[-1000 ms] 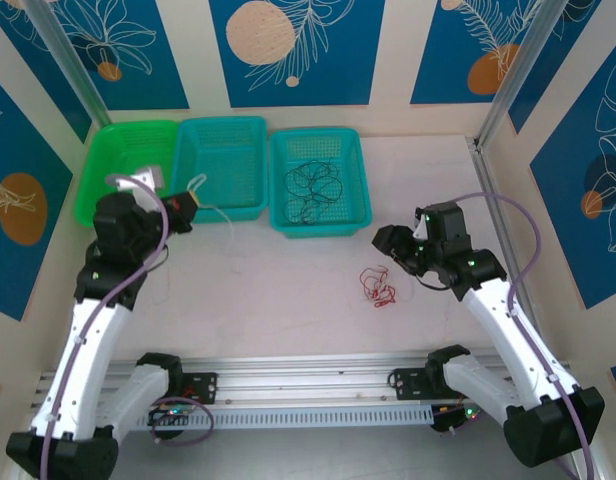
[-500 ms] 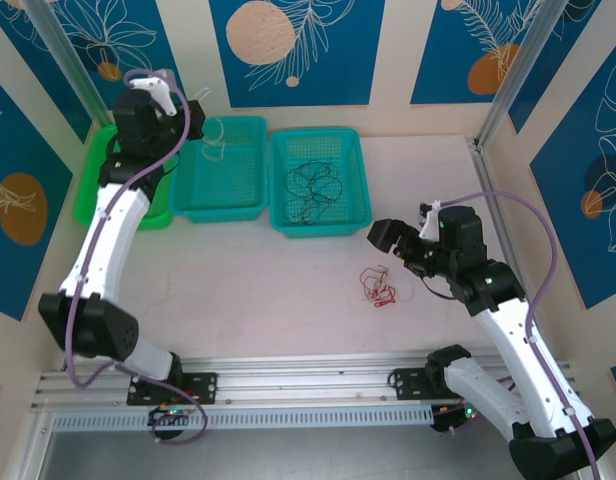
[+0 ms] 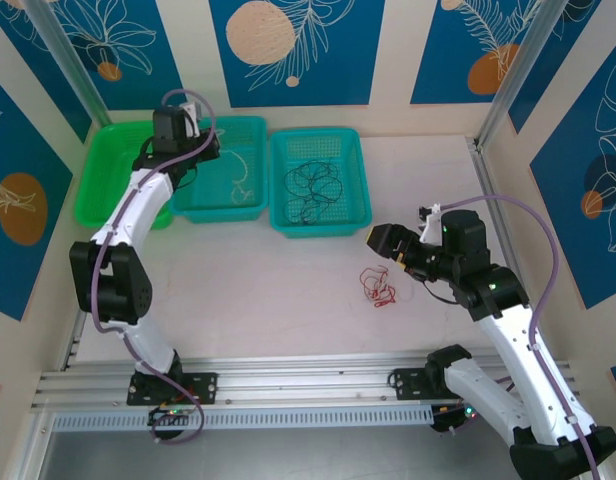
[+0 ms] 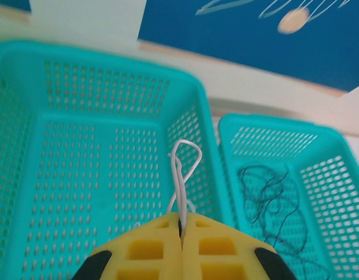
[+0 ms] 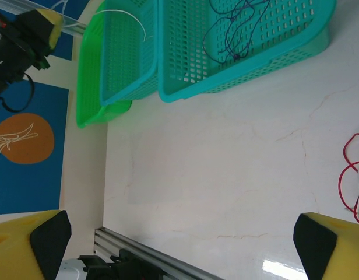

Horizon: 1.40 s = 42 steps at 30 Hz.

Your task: Untangle the cables

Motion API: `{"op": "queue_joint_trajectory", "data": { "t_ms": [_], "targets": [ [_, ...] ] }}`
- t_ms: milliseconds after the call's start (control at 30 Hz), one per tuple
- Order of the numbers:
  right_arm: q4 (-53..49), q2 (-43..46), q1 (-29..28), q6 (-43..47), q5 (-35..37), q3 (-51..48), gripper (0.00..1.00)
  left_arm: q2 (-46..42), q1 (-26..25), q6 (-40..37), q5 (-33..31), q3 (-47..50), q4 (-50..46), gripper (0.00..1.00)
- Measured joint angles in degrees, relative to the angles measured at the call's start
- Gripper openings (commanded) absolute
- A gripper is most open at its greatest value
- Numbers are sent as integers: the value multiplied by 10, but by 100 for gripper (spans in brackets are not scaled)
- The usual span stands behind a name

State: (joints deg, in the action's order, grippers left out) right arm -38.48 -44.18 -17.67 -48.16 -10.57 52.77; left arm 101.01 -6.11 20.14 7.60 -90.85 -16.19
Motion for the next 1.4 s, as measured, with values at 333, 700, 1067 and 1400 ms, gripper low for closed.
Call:
{"op": "queue_joint_trajectory", "data": {
  "t_ms": [333, 700, 1067, 1400],
  "targets": [
    [-20, -21, 0, -4, 3, 1, 100, 7, 0, -9, -18, 5, -2, 75],
    [-76, -43, 38, -8, 79, -3, 100, -226, -8, 69, 56, 183, 95, 75],
    [-54, -170, 113, 29, 82, -97, 73, -461, -217, 140, 63, 416, 145, 74],
    [7, -221, 105, 32, 65, -128, 45, -475, -252, 158, 43, 518, 120, 74]
  ]
}}
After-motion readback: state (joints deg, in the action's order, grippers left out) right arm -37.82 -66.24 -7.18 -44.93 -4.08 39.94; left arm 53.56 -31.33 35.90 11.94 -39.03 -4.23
